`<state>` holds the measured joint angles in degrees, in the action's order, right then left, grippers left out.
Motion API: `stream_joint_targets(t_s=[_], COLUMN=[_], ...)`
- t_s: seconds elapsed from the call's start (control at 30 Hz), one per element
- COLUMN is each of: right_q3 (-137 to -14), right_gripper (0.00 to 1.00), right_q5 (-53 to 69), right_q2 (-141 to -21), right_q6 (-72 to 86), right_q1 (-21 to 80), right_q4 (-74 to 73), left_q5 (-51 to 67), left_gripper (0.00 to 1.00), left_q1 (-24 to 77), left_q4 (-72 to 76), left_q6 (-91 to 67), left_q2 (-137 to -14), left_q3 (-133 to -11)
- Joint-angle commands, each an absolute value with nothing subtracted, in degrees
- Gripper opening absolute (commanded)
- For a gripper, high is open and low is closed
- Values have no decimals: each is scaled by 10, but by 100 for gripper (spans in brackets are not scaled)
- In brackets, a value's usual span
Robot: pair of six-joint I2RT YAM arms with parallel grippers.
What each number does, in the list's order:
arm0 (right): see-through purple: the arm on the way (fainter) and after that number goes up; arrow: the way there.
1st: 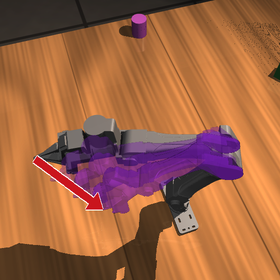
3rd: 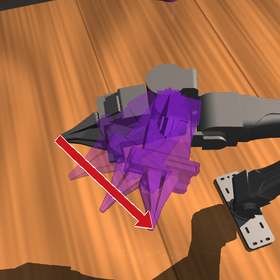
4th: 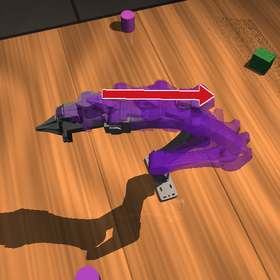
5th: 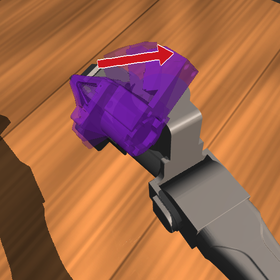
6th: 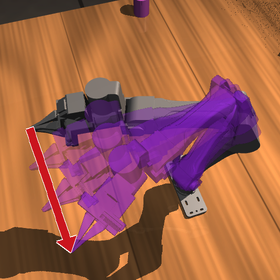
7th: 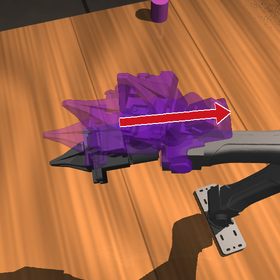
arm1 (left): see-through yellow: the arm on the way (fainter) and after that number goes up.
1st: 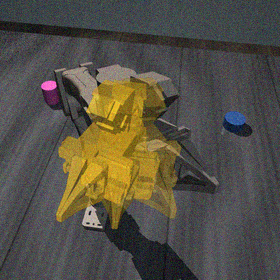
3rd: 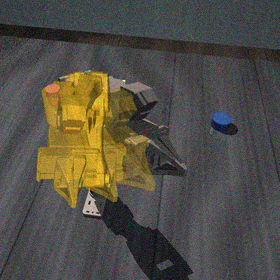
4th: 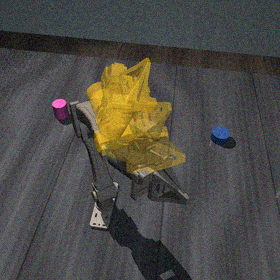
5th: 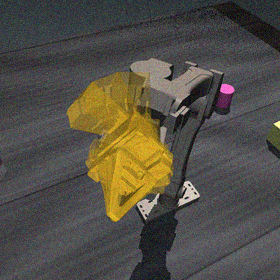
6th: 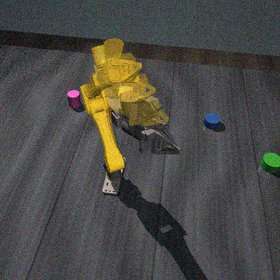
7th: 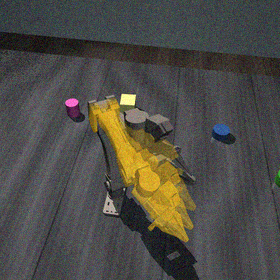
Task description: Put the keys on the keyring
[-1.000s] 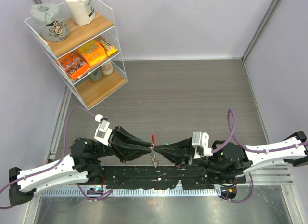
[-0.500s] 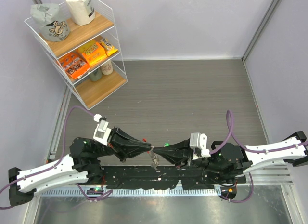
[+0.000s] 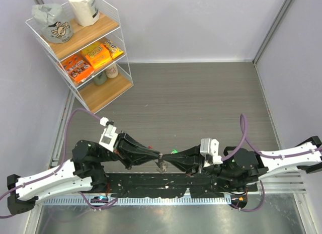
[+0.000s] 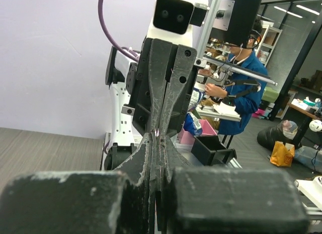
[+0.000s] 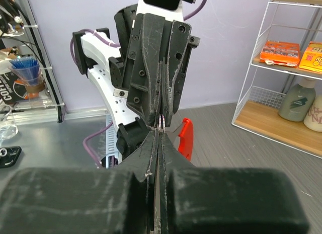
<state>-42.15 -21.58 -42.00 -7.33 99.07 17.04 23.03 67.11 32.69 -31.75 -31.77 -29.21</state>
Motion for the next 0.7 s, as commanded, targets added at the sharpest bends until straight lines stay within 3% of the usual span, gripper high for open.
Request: stream_joint_targets(t_s=[0.0,0.17,0.33,0.67], right_q3=[-473,-479,-490,-492], right_gripper=[6,6,15,17], right_q5=[-236,-232,-230,-231], right_q2=[-417,-415,-419,-417], right_q6=[-70,-61,-57,-51], right_q1=[992,991,991,991], right_q4=[86,65,39,23], left_q5=[252,246,243,227], left_gripper=[0,0,0,0], left_q1=[673,673,674,673], left_q4=[284,266,247,207], left_q6=[-298,-294,-287,-268], left_q2=[-319,-317,-316,-303], left_q3=[-330,-330,-339,-344])
